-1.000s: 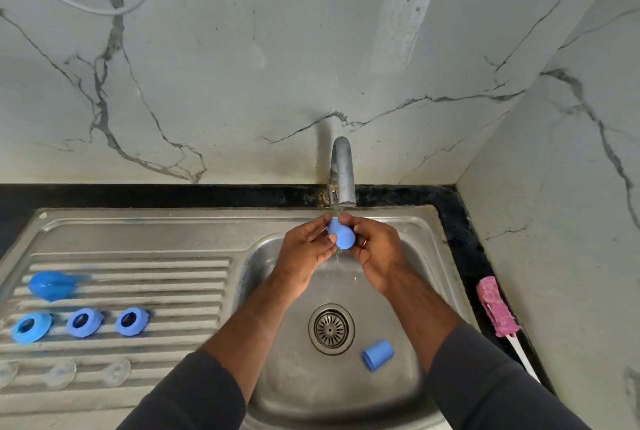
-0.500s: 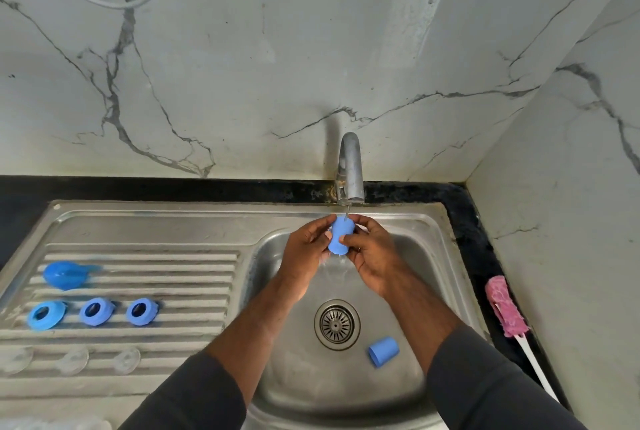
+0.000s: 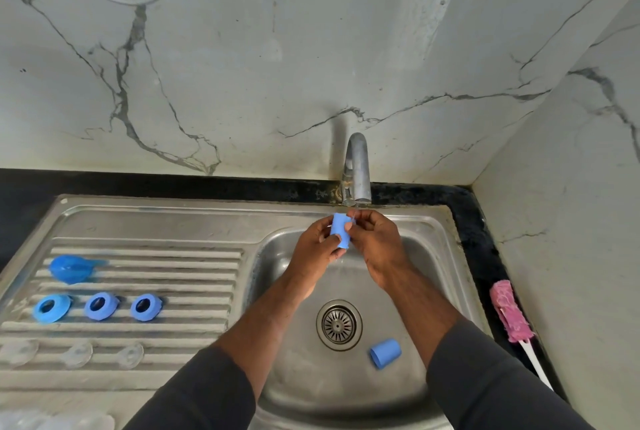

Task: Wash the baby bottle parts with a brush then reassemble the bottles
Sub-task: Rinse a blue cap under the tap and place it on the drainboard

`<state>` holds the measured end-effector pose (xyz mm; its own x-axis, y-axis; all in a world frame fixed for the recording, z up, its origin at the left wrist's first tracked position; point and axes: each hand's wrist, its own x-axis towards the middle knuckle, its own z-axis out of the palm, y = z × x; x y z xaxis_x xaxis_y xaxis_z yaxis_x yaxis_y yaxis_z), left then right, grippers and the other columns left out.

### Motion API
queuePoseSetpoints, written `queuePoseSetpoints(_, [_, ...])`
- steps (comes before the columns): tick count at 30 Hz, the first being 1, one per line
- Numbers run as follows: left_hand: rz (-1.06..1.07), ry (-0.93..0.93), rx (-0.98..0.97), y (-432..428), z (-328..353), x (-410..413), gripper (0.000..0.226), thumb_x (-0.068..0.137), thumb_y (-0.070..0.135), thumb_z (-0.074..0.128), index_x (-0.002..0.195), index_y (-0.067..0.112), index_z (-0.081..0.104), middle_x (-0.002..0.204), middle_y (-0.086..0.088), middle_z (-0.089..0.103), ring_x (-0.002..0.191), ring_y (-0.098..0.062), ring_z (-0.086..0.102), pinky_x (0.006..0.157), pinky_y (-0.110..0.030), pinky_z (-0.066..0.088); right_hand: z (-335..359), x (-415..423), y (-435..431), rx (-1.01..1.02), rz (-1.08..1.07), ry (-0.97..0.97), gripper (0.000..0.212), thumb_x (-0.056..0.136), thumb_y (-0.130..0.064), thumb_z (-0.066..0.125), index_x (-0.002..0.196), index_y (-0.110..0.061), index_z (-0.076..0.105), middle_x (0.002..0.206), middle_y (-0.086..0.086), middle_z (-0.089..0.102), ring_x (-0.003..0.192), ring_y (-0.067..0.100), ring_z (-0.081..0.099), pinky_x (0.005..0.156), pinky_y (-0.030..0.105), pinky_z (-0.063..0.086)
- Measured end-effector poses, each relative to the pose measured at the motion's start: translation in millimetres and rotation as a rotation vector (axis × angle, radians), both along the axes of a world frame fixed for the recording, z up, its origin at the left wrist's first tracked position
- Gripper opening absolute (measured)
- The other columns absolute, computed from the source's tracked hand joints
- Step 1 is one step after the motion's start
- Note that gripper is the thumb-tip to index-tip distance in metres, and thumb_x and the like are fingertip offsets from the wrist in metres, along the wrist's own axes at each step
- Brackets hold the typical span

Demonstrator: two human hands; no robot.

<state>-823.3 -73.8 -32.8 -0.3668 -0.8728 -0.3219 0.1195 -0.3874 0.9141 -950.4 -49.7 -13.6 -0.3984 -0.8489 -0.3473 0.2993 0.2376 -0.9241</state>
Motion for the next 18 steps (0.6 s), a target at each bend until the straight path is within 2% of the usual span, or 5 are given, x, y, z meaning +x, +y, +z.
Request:
queuePoseSetpoints(2, [-0.013,-0.001,-0.045,1.3,1.7,-5.2,0.04,0.088,0.016,0.071,0.127,0.021,0.065,0.114,-0.012,0.073,0.104,-0.026,0.071,0.094,-0.043,0.057,0.8,-2.4,1.0,0.009,-0.043,0.04,0.025,0.087,0.006,0.069,0.107,-0.009,0.067,0.107,0.014,0.074,0.096,0.026,0.073,0.076,0.032,0.06])
queuePoseSetpoints(6, [-0.012,-0.002,-0.088,0.3,4.2,-8.8,0.038,0.09,0.009,0.073,0.125,0.022,0.07,0.108,-0.008,0.076,0.1,-0.021,0.072,0.089,-0.037,0.059,4.8,-8.1,5.4,0.023,-0.023,-0.066,0.022,0.093,0.0,0.065,0.106,-0.017,0.069,0.106,0.012,0.075,0.096,0.028,0.074,0.086,0.04,0.06])
queuePoseSetpoints(11, [-0.026,-0.047,0.035,3.3,-9.2,5.1,0.042,0.085,-0.007,0.07,0.125,0.006,0.069,0.109,-0.01,0.076,0.104,-0.027,0.072,0.091,-0.039,0.058,0.1,-8.2,19.5,0.04,0.177,0.274,0.039,0.081,0.004,0.076,0.106,-0.024,0.068,0.106,0.003,0.075,0.1,0.019,0.072,0.091,0.035,0.059])
queuePoseSetpoints(14, [0.0,-0.044,0.186,9.4,-15.0,7.5,0.033,0.085,-0.013,0.068,0.116,-0.001,0.069,0.099,-0.011,0.077,0.095,-0.027,0.074,0.091,-0.042,0.059,-5.0,-1.6,24.3,0.064,0.227,0.374,0.047,0.074,0.005,0.081,0.108,-0.024,0.066,0.103,-0.003,0.075,0.1,0.016,0.071,0.089,0.03,0.057])
queuePoseSetpoints(18, [0.085,-0.094,0.279,8.8,-18.8,8.3,0.02,0.088,-0.008,0.067,0.108,-0.003,0.068,0.086,-0.014,0.076,0.079,-0.023,0.073,0.079,-0.036,0.062,-3.8,-1.6,24.4,0.063,0.233,0.477,0.048,0.074,0.003,0.082,0.11,-0.023,0.066,0.104,-0.007,0.073,0.096,0.008,0.068,0.086,0.02,0.054])
